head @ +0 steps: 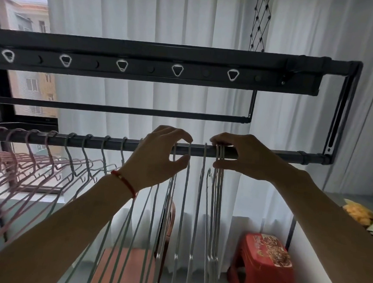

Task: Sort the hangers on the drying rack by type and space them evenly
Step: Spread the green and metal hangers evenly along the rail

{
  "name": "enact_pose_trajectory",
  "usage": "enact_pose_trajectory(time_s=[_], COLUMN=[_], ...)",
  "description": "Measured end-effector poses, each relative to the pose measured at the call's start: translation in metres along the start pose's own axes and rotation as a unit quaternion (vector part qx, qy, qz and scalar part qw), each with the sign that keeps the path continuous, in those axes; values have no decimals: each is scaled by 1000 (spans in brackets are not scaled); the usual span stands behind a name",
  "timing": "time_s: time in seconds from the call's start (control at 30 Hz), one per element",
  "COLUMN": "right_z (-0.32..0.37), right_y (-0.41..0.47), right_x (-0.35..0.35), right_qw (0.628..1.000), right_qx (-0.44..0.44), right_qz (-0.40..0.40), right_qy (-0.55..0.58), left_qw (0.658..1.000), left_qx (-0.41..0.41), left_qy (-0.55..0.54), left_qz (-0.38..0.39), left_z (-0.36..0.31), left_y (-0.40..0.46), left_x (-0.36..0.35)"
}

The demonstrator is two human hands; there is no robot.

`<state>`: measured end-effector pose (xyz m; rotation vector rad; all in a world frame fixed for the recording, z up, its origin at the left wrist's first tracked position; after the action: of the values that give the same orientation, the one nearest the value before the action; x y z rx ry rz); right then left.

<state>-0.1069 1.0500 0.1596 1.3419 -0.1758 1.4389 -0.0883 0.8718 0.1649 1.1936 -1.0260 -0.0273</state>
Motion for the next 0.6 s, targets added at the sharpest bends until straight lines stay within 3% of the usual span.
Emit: enact_pose_trajectory(time_s=[0.3, 0.6], right_z=[-8, -9], right_y=[-7, -14], right_x=[11, 18], right_qw=[1000, 1000], right_qx=[-14, 0], right_qz=[5, -1], right_qy=[-3, -26], left_qw=[1000, 996], left_qx=[-19, -43], left_qy=[0, 27], left_qz=[0, 69], left_z=[-17, -37], left_y=[12, 32], left_x=[-6, -35])
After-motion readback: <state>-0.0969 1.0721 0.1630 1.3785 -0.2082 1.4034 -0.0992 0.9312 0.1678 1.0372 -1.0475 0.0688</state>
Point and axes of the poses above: each hand's wrist, its own y-axis towards the middle knuckle, its own x-axis out of the back of the hand, z = x × y, the point moved 10 cm from there along y, towards the middle knuckle, and after that the axes turned 9 degrees about y, right-handed, at the moved point
